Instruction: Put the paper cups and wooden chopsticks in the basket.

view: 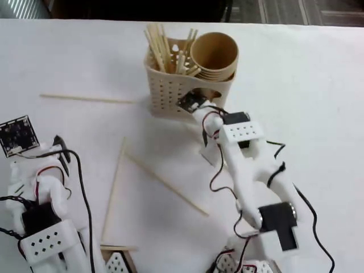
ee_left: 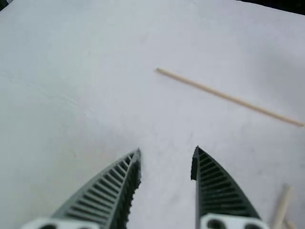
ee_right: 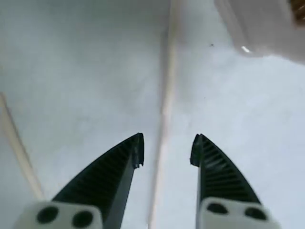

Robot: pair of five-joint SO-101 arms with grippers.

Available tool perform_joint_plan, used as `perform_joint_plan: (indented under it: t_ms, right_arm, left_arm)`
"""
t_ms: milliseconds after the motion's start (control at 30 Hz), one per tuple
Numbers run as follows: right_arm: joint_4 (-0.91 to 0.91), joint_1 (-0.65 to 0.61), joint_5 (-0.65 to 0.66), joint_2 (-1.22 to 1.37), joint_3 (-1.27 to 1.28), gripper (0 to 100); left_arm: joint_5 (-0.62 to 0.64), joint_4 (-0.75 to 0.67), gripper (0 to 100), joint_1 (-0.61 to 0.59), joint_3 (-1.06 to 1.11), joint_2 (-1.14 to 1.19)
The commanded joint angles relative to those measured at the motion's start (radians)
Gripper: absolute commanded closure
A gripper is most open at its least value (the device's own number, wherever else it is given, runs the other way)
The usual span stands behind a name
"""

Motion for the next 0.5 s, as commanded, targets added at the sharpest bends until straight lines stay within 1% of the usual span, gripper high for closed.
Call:
perform_joint_plan:
  t_ms: [0,133,267,333,433,467]
  right_arm:
    - [-0.056,-0.013,0.011,0.053,-0.006,83.3]
    - [-0.090,-0.044,0.009,0.099,-0.006,83.3]
    - [-0.113,-0.041,0.005,0.153,-0.006,83.7]
    - [-0.119,-0.038,0.009,0.186,-0.006,88.1]
    - [-0.113,-0.045,0.009,0.206,-0.014,98.7]
    - [-0.110,-0.045,0.005,0.203,-0.020,98.1]
  left_arm:
    - [-0.008,-0.017,82,-0.002,-0.006,-0.013]
    - [-0.009,-0.025,82,-0.001,0.003,-0.013]
    - [-0.009,-0.025,82,-0.001,0.005,-0.013]
    - [-0.009,-0.025,82,-0.001,0.005,-0.013]
    - [-0.009,-0.025,82,-0.001,0.005,-0.013]
    - [-0.009,-0.025,82,-0.001,0.005,-0.013]
